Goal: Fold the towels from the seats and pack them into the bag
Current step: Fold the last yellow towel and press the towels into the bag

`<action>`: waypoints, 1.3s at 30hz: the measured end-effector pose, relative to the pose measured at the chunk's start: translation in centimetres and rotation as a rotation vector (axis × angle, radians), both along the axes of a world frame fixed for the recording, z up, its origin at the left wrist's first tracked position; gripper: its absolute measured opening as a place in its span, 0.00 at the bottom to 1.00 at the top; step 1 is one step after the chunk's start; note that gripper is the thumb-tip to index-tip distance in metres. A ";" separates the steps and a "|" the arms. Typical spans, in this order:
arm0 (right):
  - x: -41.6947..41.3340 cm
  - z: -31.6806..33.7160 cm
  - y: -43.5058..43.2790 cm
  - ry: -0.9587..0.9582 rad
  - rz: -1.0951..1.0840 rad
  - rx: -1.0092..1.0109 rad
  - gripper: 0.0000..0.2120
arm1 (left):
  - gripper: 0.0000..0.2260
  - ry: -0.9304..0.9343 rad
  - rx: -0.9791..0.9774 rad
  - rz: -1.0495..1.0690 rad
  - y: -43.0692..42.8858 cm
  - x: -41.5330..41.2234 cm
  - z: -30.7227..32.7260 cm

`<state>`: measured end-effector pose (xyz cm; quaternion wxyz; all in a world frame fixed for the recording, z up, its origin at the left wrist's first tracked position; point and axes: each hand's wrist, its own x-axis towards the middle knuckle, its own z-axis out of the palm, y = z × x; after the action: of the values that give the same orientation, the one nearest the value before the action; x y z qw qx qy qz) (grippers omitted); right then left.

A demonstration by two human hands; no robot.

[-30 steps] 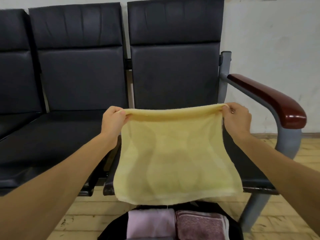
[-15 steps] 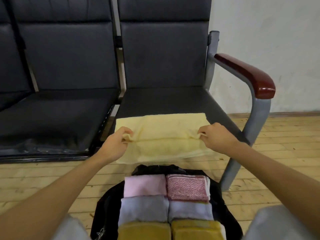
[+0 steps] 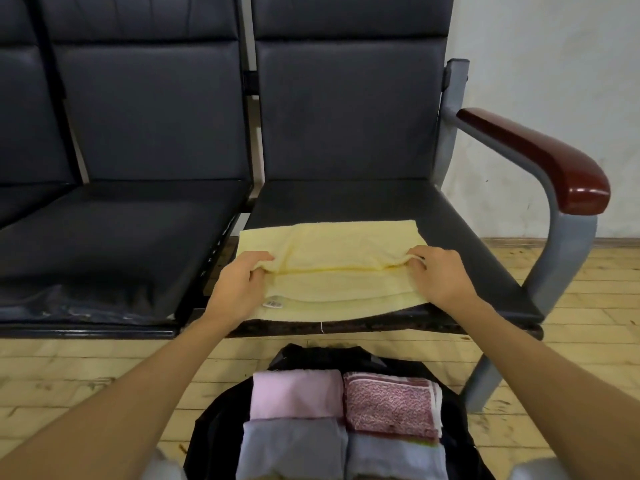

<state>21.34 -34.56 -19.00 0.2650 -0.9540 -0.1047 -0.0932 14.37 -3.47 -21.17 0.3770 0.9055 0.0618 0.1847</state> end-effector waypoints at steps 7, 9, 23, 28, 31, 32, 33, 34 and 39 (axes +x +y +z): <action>-1.7 2.0 -1.7 -0.186 -0.110 0.180 0.13 | 0.11 -0.165 -0.185 0.036 1.4 -2.3 2.1; -2.7 2.7 -2.5 -0.218 -0.086 0.153 0.13 | 0.11 -0.168 -0.187 0.023 1.5 -3.4 2.7; -4.7 2.1 -3.8 0.050 -0.049 0.069 0.16 | 0.08 0.131 0.007 0.113 1.7 -5.5 2.7; -3.1 1.7 -2.3 0.201 -0.227 0.115 0.08 | 0.20 0.409 0.126 0.267 1.5 -3.4 1.9; -2.5 1.8 -1.5 0.317 -0.280 0.135 0.07 | 0.16 0.490 0.151 0.301 1.0 -2.8 2.3; -2.4 2.0 -1.3 0.348 -0.277 0.152 0.07 | 0.14 0.491 0.123 0.302 1.0 -2.6 2.4; -2.3 2.2 -1.2 0.379 -0.269 0.171 0.08 | 0.11 0.484 0.095 0.295 0.8 -2.6 2.5; -2.3 2.4 -1.2 0.413 -0.259 0.191 0.09 | 0.09 0.479 0.070 0.285 0.7 -2.5 2.4; -2.5 3.5 -2.0 0.524 -0.238 0.304 0.12 | 0.06 0.410 -0.205 0.231 0.3 -3.2 3.1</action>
<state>18.81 -36.52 -15.53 0.4097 -0.9005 0.0945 0.1107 11.17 -3.15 -18.02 0.4226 0.8681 0.2584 0.0319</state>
